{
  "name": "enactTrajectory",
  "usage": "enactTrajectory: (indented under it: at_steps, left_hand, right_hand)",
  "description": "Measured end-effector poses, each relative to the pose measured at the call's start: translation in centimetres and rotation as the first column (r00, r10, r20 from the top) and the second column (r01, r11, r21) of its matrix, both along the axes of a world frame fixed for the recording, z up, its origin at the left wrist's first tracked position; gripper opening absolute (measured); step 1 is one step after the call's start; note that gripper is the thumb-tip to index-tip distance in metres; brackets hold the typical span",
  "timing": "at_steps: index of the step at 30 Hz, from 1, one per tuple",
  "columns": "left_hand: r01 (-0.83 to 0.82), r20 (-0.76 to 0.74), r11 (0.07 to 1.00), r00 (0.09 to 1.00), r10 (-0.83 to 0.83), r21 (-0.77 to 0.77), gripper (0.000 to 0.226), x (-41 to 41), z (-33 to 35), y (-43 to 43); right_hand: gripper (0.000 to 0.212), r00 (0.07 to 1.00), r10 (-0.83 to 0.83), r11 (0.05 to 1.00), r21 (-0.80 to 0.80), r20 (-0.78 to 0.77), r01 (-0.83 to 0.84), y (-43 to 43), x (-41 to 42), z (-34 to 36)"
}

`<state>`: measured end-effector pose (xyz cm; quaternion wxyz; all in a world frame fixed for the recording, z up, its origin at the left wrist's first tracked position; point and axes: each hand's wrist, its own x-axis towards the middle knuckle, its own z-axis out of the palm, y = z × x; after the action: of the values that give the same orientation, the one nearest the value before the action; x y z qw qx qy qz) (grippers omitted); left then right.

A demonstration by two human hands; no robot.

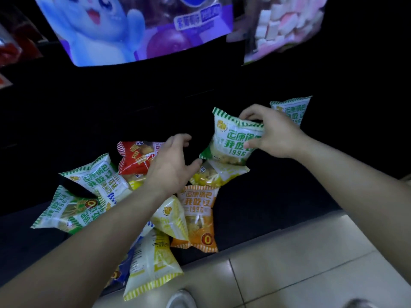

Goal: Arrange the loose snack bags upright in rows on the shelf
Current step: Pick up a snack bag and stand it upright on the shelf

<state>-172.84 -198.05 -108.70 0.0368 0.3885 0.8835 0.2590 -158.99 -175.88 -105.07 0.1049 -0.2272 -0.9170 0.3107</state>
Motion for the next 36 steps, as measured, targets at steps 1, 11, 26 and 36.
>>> enactTrajectory:
  at_steps: [1,11,26,36]
  left_hand:
    - [0.008,0.006,0.999,1.000,-0.008,0.045,0.070,0.5,0.5,0.9]
    - [0.287,0.091,0.952,0.956,-0.278,-0.105,0.072,6.8,0.1,9.3]
    - [0.043,0.179,0.999,0.983,-0.041,-0.011,0.066,8.7,-5.6,23.3]
    - [-0.026,0.176,0.999,0.984,0.022,0.022,0.068,8.9,-7.5,33.7]
  right_hand:
    - [0.062,0.999,0.023,0.999,0.023,0.039,-0.024,0.3,0.9,0.1]
    - [0.061,0.980,0.094,0.991,0.075,0.174,-0.108,3.2,7.6,-2.4]
    - [0.084,0.955,-0.161,0.982,-0.060,0.247,0.181,10.6,17.3,-11.3]
    - [0.070,0.961,-0.192,0.955,-0.186,0.201,0.230,11.8,17.7,-14.2]
